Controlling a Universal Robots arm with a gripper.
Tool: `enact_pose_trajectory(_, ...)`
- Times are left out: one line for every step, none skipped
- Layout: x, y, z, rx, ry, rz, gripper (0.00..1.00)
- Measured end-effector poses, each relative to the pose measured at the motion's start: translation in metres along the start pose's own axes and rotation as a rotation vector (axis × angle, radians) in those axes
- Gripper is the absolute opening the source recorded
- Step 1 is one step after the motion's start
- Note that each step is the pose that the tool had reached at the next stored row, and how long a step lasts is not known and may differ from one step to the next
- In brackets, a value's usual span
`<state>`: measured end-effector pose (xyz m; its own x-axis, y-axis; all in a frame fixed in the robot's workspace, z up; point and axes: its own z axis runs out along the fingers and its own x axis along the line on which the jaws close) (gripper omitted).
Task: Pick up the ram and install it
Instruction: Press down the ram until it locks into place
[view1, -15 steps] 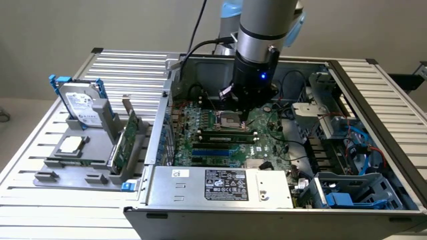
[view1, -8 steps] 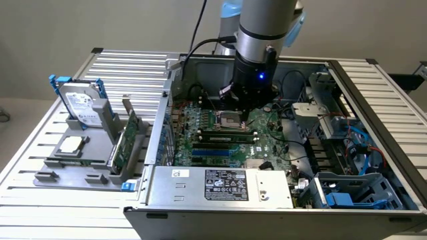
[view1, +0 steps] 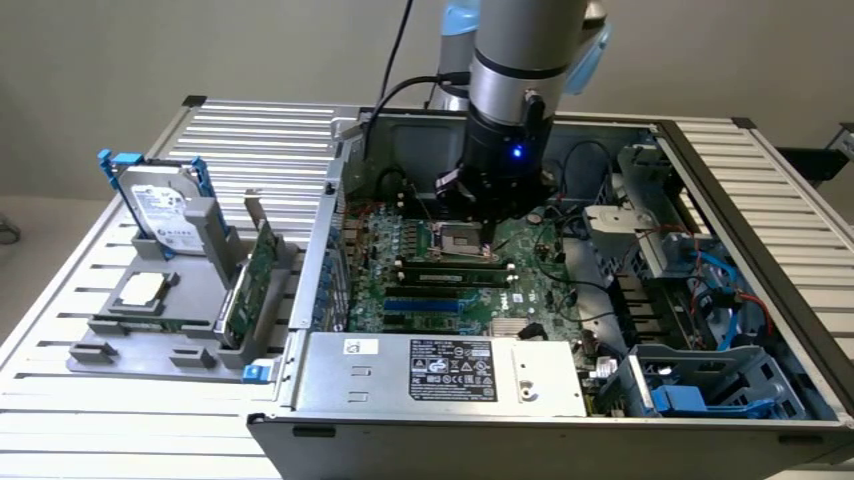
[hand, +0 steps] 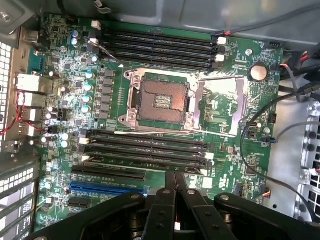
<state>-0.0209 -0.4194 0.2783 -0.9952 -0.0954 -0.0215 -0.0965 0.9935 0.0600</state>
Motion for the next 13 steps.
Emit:
enact_pose_trajectory(0.0009, 0.0001, 0.0, 0.0025, -0.0001, 0.005, 0.11)
enact_pose_trajectory(0.0017, 0.0002, 0.0, 0.0048, -0.0001, 0.009, 0.11)
enact_pose_trajectory(0.0026, 0.0003, 0.0, 0.0076, -0.0001, 0.013, 0.11)
enact_pose_trajectory(0.0035, 0.0003, 0.0, 0.0102, -0.0001, 0.017, 0.11)
enact_pose_trajectory(0.0043, 0.0004, 0.0, 0.0128, -0.0001, 0.022, 0.11)
enact_pose_trajectory(0.0052, 0.0005, 0.0, 0.0153, -0.0002, 0.026, 0.11)
enact_pose_trajectory(0.006, 0.0006, 0.0, 0.0174, -0.0002, 0.03, 0.11)
enact_pose_trajectory(0.0068, 0.0007, 0.0, 0.0197, -0.0003, 0.035, 0.11)
enact_pose_trajectory(0.0076, 0.0007, -0.0001, 0.0219, -0.0004, 0.039, 0.11)
enact_pose_trajectory(0.0084, 0.0008, -0.0001, 0.0239, -0.0004, 0.044, 0.11)
enact_pose_trajectory(0.0091, 0.0008, -0.0001, 0.0254, -0.0005, 0.049, 0.11)
enact_pose_trajectory(0.0097, 0.0009, -0.0002, 0.0263, -0.0007, 0.055, 0.11)
enact_pose_trajectory(0.0102, 0.001, -0.0001, 0.0268, -0.001, 0.061, 0.11)
